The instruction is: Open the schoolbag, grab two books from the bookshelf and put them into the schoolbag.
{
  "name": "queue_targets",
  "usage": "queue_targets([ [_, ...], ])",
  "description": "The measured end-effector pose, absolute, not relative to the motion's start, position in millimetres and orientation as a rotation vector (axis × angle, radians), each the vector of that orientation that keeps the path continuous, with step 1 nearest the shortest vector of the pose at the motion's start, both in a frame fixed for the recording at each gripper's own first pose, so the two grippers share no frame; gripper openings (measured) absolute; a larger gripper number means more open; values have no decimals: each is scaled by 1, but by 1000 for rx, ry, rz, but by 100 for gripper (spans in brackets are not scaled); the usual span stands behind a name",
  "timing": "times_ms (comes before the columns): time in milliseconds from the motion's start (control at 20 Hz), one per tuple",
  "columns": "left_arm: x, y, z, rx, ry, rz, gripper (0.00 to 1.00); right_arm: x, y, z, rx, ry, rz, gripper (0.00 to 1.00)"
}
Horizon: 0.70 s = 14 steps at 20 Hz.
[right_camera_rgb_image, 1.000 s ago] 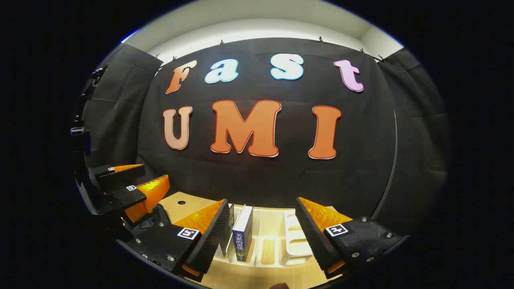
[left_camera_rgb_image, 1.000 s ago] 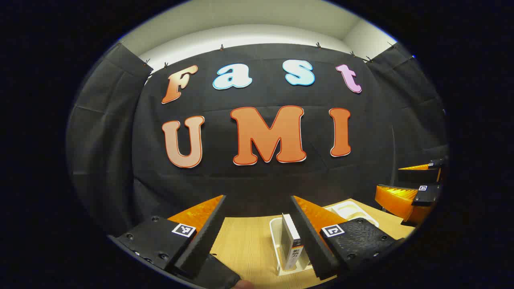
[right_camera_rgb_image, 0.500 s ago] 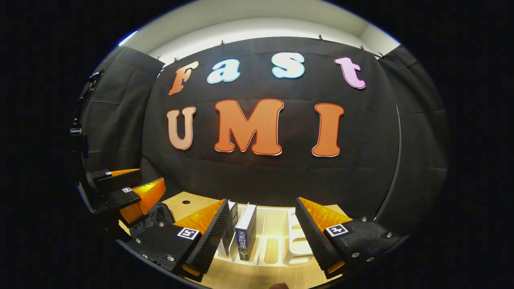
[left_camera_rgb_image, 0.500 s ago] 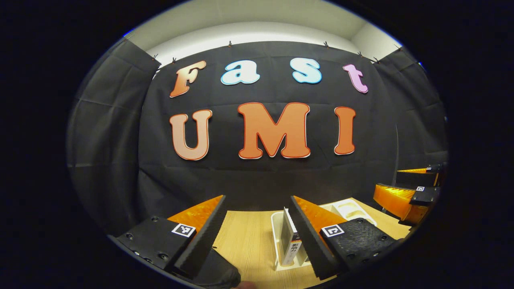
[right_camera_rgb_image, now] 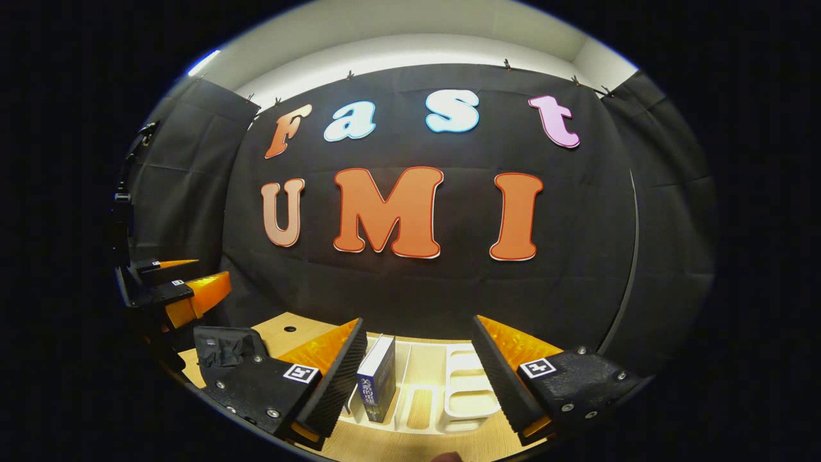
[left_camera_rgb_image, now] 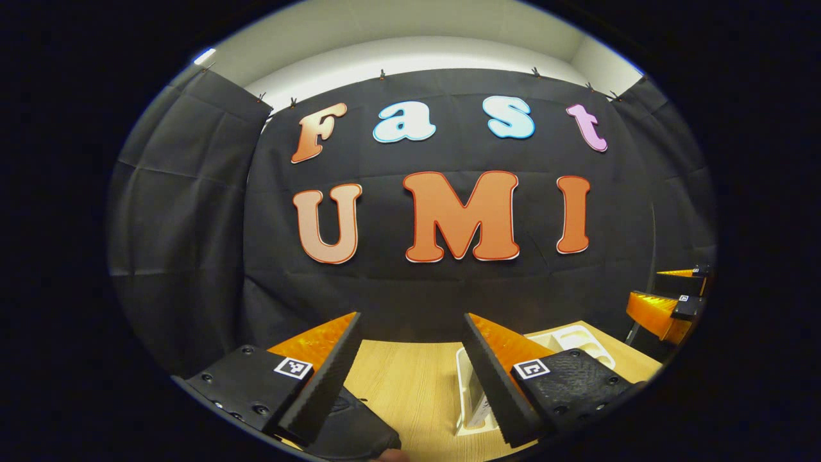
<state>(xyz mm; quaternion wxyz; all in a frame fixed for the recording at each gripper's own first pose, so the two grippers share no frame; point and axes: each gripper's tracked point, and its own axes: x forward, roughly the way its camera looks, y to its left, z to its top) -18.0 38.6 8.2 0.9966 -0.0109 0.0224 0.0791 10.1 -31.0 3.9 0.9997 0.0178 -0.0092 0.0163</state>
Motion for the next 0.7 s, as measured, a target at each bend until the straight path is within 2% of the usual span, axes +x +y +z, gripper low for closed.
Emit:
queue_targets([
  [50,-17,38,8,-17,41,156,98,11,-29,-1,43,-10,42,100],
  [450,-26,41,18,63,-73,183,100,10,-19,-13,72,10,60,98],
  [700,-25,40,-4,50,-36,176,100,11,-1,-9,20,-5,104,98],
])
